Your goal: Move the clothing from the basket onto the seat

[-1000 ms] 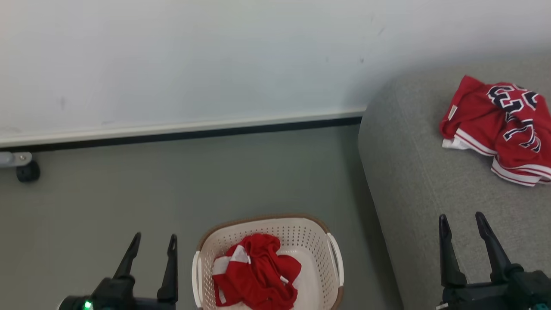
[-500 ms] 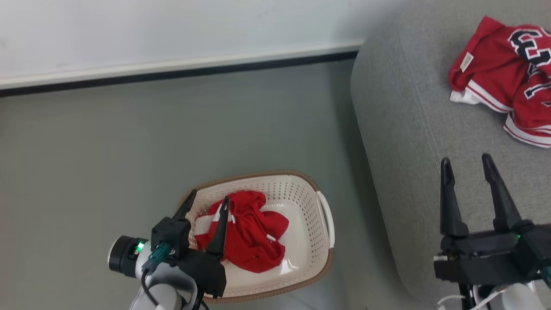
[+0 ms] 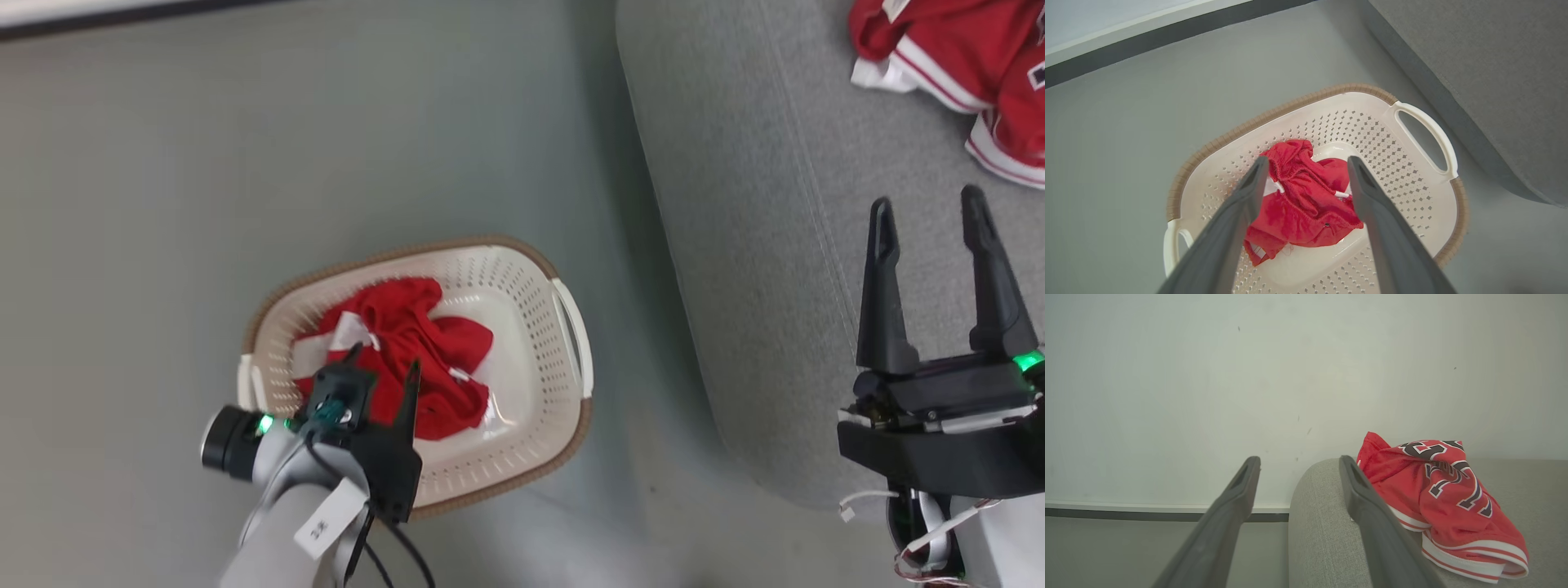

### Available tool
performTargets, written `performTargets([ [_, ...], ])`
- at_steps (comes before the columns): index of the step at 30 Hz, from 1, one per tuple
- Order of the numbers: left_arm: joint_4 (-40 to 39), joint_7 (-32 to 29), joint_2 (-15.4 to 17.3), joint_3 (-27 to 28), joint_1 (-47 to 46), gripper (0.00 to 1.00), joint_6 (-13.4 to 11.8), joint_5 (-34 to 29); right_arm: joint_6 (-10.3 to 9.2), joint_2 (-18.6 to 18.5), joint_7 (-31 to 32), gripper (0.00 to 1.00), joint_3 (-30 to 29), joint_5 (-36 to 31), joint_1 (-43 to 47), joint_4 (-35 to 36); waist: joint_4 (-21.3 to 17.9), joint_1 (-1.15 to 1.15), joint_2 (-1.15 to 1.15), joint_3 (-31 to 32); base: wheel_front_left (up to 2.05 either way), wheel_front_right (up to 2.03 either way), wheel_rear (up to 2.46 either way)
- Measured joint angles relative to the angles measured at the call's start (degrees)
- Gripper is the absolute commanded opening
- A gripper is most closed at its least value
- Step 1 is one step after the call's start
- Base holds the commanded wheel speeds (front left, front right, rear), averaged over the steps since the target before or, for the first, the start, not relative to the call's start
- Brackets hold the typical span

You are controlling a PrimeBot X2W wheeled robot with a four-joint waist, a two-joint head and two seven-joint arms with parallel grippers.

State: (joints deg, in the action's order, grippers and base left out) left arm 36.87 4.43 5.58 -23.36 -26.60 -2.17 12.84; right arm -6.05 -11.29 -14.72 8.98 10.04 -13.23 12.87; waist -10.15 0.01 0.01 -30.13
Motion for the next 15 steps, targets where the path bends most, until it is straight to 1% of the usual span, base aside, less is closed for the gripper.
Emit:
performTargets([
  [5,2.4,-0.2,-0.5,-0.6,-4.8,1.00,0.1,-0.5,0.00,0.4,0.0,1.00,0.2,0.0,-2.0,1.9,-1.5,0.00,0.00,-4.3,0.00,0.00,0.00],
  [8,4.0,-0.4,-0.5,-0.9,-7.3,1.00,0.1,-2.0,0.00,0.5,0.0,1.00,0.0,0.0,-3.3,2.8,-2.2,0.00,0.00,-7.0,0.00,0.00,0.00],
  [15,6.9,-0.8,-0.5,-1.0,-12.5,1.00,0.1,-2.7,0.01,0.7,0.0,1.00,-0.5,-0.4,-6.6,5.2,-3.4,0.00,0.00,-13.1,0.00,0.00,0.00],
])
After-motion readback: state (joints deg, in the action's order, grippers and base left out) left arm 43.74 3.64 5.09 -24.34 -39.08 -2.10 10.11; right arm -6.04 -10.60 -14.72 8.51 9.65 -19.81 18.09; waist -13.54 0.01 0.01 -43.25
